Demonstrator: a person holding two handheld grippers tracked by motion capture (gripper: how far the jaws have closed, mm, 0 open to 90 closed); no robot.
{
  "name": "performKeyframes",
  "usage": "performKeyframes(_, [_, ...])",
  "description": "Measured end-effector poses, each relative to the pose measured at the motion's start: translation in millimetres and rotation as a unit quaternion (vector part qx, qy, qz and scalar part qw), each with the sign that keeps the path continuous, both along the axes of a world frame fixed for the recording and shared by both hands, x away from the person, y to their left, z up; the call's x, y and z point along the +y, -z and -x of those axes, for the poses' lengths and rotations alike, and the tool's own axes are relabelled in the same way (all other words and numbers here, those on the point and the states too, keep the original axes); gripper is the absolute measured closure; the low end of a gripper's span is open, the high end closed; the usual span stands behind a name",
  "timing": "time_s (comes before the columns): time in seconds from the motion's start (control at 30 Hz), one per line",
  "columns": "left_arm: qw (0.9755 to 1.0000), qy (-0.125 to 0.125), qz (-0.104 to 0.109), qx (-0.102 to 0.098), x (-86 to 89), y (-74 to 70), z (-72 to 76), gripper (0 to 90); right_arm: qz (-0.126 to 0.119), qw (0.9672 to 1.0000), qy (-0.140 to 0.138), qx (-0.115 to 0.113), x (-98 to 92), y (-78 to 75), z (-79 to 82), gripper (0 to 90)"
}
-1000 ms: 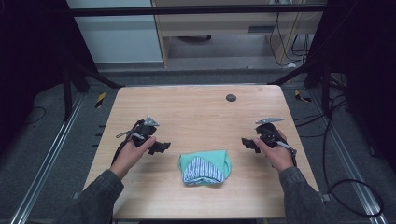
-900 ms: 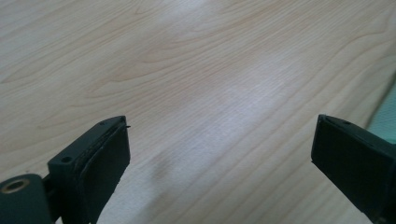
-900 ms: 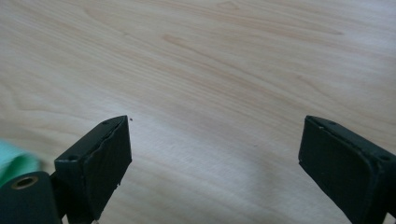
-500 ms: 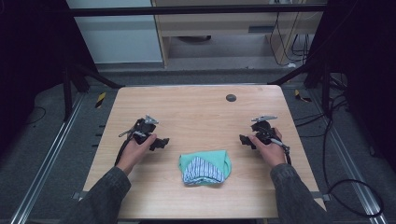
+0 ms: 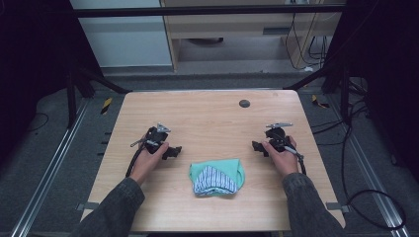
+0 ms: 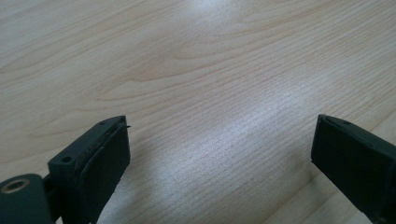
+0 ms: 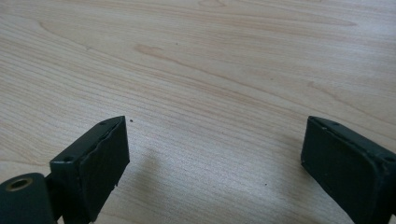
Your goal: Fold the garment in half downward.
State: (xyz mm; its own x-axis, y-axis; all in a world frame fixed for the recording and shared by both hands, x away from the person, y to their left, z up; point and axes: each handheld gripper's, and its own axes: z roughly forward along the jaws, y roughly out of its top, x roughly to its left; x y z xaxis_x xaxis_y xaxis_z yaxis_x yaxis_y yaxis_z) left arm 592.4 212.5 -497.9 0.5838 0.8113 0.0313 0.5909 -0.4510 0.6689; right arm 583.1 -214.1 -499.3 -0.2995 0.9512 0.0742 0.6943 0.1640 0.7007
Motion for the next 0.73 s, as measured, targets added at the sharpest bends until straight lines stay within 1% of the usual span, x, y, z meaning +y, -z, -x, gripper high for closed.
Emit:
performKeyframes(0.07, [1.0000, 0.000, 0.001, 0.003, -0.3, 2.6, -0.6, 4.2, 0.001, 1.0000, 0.000, 0.002, 1.5, 1.9, -0.5, 7.6])
performKeyframes(0.27, [1.0000, -0.001, 0.007, -0.003, -1.2, 5.2, -0.4, 2.5, 0.005, 1.0000, 0.002, 0.002, 5.6, 4.4, -0.8, 6.5])
performKeyframes(0.4, [0.9996, -0.001, 0.018, -0.021, -0.4, 9.5, 1.3, 0.0, 0.019, 0.9997, 0.004, -0.011, 9.2, 7.6, -0.1, 4.6])
performKeyframes(0.43, [0.9996, -0.001, 0.018, -0.021, -0.4, 9.5, 1.2, 0.0, 0.029, 0.9994, 0.003, -0.018, 11.3, 9.1, 0.4, 3.7])
performKeyframes(0.47, [0.9996, -0.002, 0.019, -0.021, -0.6, 9.6, 1.4, 0.0, 0.034, 0.9992, 0.007, -0.022, 13.3, 10.6, 1.0, 2.0])
performKeyframes(0.5, [0.9996, -0.001, 0.018, -0.021, -0.5, 9.6, 1.3, 0.0, 0.032, 0.9991, 0.009, -0.027, 14.1, 11.8, 1.6, 1.7])
performKeyframes(0.53, [0.9996, -0.002, 0.018, -0.021, -0.4, 9.6, 1.4, 0.0, 0.031, 0.9991, 0.011, -0.026, 14.4, 11.8, 2.1, 1.6])
performKeyframes(0.7, [0.9996, -0.007, 0.021, -0.020, -0.6, 9.8, 2.0, 0.0, 0.034, 0.9978, 0.049, -0.026, 18.6, 12.0, 7.6, 1.5])
performKeyframes(0.73, [0.9995, -0.013, 0.021, -0.020, -0.8, 9.8, 3.3, 0.0, 0.032, 0.9977, 0.055, -0.025, 19.5, 11.9, 8.5, 1.5])
